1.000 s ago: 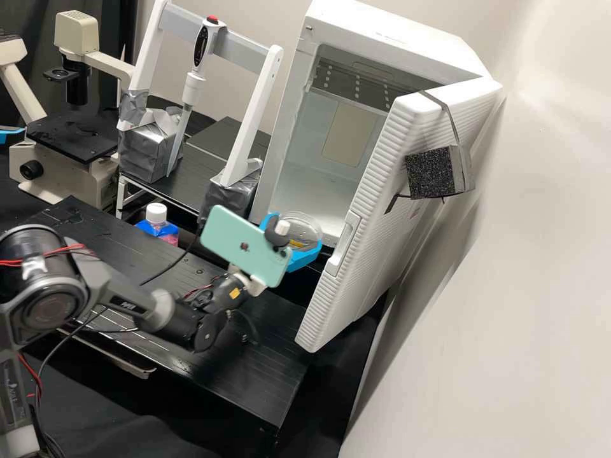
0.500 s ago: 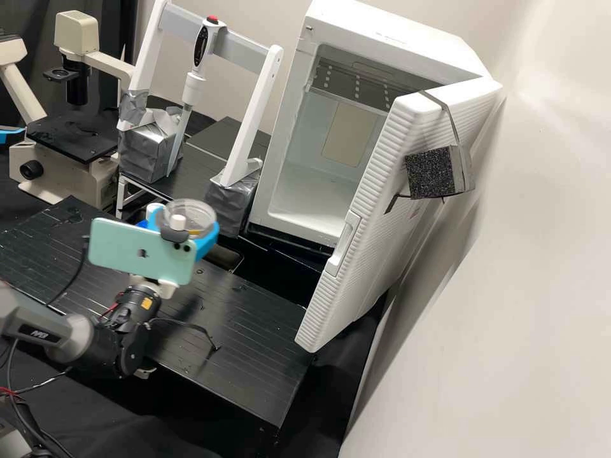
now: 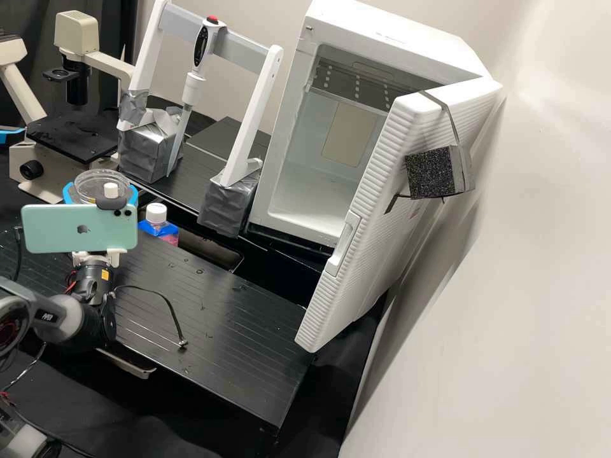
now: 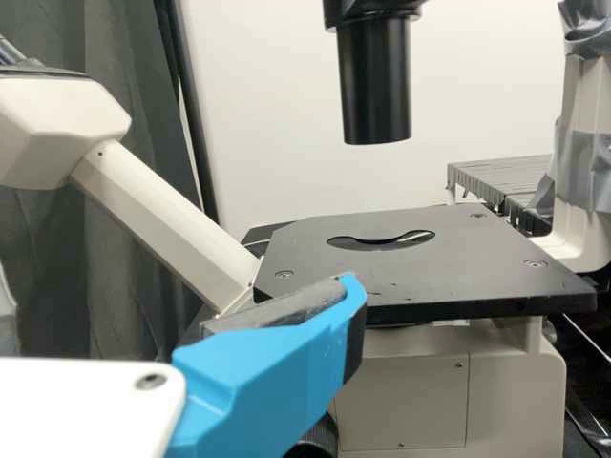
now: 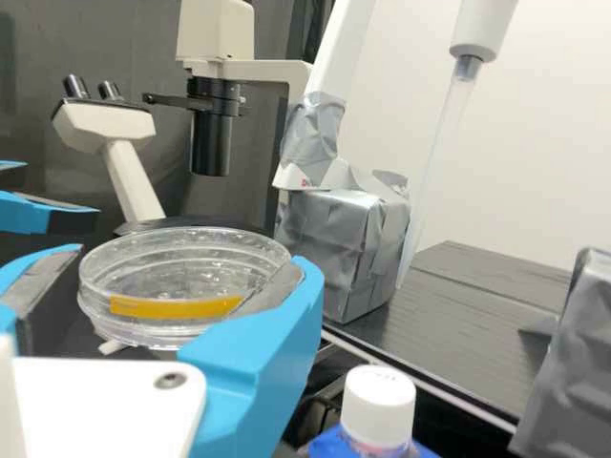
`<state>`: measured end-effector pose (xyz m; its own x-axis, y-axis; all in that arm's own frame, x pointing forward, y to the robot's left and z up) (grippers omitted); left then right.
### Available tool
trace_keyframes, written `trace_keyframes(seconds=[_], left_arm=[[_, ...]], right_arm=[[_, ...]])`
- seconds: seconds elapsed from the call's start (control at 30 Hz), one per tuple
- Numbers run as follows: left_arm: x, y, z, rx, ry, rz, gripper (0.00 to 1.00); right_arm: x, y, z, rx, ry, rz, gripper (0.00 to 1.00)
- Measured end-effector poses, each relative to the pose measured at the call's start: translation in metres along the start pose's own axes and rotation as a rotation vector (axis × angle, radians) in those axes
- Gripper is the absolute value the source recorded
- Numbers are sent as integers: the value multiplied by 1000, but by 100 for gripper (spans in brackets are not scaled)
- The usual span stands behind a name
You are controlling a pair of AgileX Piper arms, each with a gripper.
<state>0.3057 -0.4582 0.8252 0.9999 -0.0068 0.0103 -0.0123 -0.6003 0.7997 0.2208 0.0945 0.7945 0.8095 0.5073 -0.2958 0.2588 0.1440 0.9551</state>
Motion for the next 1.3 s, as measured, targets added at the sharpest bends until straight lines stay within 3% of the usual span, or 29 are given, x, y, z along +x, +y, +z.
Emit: trace_keyframes(seconds=[0.3,0.53,0.77,1.03,1.3], left_arm=[[0,0,0,0,0,0,100],[0,0,0,0,0,0,100],[0,0,0,0,0,0,100],[0,0,0,0,0,0,100],[0,0,0,0,0,0,100]], right_arm=[[8,-4,-2,-27,7,-4,0],[12,-8,2,-14,-6,-23,0],[26,1,-3,-31,13,-16,0],[57,11,-26,10,115,-36,0],[107,2,-41,19,124,-128,0]])
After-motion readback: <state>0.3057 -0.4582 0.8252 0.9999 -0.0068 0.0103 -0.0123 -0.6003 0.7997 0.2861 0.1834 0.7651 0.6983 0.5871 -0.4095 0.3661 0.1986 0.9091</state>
